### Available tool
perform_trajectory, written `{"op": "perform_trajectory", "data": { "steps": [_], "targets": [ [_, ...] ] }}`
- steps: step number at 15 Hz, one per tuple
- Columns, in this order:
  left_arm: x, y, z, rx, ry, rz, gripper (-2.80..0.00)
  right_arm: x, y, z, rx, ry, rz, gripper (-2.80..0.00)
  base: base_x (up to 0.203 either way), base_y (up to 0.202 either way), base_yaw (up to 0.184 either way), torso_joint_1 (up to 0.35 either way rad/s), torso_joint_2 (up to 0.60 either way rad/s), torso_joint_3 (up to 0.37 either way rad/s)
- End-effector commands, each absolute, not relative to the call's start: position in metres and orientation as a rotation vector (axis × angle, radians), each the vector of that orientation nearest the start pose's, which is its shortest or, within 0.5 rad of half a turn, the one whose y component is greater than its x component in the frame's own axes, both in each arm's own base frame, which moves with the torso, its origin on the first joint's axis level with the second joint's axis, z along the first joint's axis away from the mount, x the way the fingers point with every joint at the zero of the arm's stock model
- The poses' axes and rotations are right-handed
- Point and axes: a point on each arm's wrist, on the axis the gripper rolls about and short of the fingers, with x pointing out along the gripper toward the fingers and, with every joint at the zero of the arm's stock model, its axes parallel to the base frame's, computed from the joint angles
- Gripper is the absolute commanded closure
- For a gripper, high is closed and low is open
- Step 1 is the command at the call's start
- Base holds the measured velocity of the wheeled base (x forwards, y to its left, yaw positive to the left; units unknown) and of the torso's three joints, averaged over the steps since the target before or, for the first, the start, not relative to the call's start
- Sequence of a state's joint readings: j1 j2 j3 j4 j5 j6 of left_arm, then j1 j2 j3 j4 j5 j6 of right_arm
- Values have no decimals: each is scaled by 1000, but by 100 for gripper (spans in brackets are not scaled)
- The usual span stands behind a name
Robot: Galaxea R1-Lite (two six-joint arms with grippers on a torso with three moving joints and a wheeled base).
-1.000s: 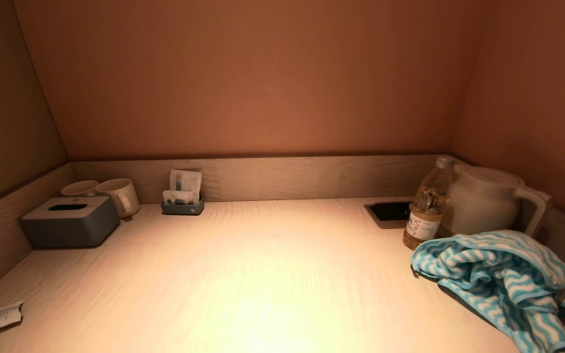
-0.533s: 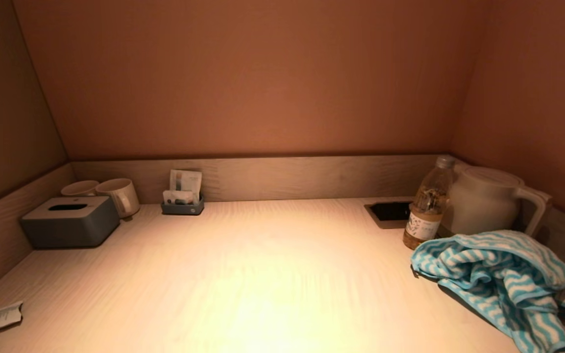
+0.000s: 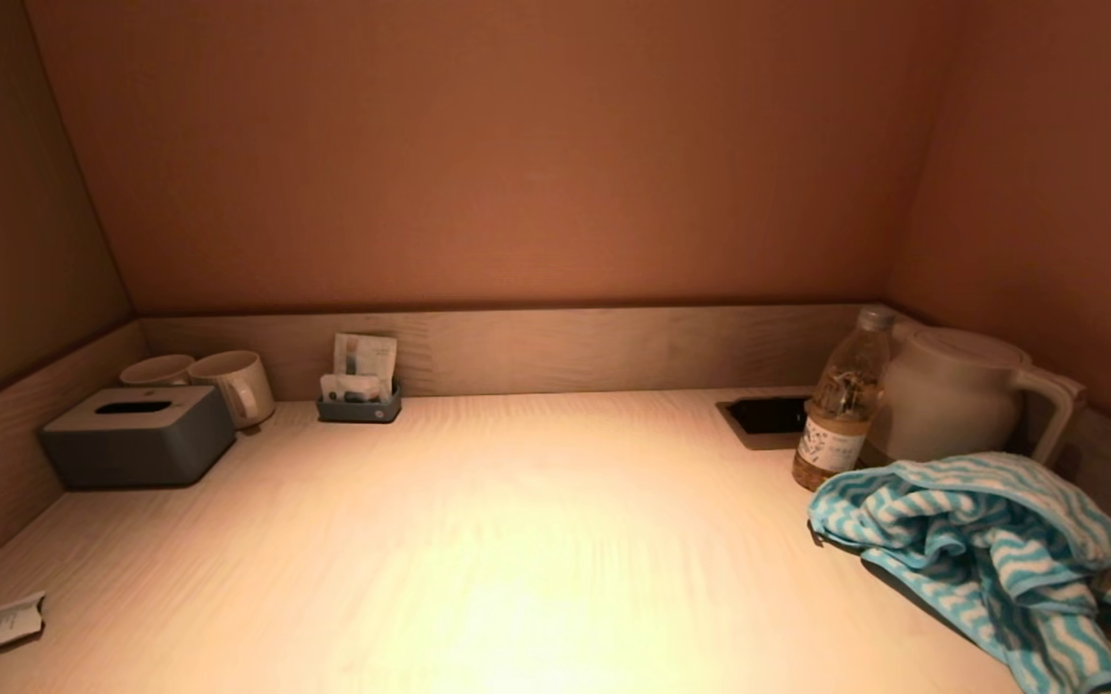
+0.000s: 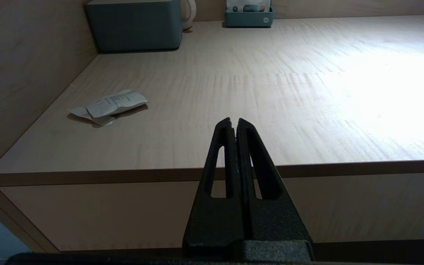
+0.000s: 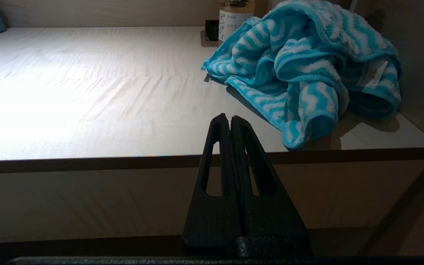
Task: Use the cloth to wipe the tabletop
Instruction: Pick up the tablecloth
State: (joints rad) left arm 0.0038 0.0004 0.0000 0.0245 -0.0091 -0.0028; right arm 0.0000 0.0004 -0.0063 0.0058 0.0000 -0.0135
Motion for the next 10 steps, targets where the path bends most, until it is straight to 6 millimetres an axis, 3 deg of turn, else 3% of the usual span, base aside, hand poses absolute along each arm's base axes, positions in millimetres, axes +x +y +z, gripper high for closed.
{"op": "perform_trajectory", "data": {
  "steps": [1, 3, 5, 8, 10],
  "targets": [
    [-23, 0, 73, -3, 25, -5, 0, -26, 0, 84, -18, -22, -7, 0, 0, 0, 0, 0, 0, 0],
    [-23, 0, 73, -3, 25, -5, 0, -31, -1, 102, -20, -9, -29, 0, 0, 0, 0, 0, 0, 0],
    [-23, 0, 73, -3, 25, -5, 0, -31, -1, 136, -19, 43, -42, 0, 0, 0, 0, 0, 0, 0],
    [-23, 0, 73, -3, 25, -5, 0, 7, -2, 175, -23, 239, -75, 0, 0, 0, 0, 0, 0, 0],
    [-23, 0, 73, -3, 25, -5, 0, 48, -3, 194, -28, 367, -123, 0, 0, 0, 0, 0, 0, 0]
  ]
}}
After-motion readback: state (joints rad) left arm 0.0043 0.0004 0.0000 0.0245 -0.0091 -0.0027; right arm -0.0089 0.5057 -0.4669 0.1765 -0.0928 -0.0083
